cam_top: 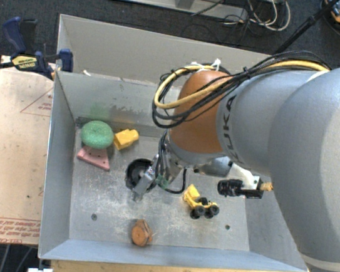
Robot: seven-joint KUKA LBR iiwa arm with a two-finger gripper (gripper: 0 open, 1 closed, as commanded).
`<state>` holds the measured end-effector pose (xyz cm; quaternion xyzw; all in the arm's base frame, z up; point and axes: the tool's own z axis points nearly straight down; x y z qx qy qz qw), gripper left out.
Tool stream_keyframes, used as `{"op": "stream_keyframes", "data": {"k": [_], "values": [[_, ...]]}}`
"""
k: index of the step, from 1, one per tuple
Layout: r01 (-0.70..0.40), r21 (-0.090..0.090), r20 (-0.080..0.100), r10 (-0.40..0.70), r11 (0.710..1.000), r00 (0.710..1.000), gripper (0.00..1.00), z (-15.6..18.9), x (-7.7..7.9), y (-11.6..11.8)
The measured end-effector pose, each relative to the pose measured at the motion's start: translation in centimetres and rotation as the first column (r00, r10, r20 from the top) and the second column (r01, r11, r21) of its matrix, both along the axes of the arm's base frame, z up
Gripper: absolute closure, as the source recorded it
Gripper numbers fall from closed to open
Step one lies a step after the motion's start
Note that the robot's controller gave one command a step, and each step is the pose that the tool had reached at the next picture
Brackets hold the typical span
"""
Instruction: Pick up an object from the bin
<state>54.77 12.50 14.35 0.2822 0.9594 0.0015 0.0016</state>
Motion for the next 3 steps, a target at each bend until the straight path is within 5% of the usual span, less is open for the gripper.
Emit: {"op": "stream_keyframes", "data": {"k": [1,2,3], "values": [[-0.009,-0.003,-0.01,0.009,1.0,1.0,1.0,4.2,0.4,-0.6],[0.002,0.001,0.012,-0.002,1.0,1.0,1.0,6.3,1.0,-1.3],[-0.01,-0.004,-0.014,0.01,1.0,1.0,1.0,7.6,0.9,-1.8]]}}
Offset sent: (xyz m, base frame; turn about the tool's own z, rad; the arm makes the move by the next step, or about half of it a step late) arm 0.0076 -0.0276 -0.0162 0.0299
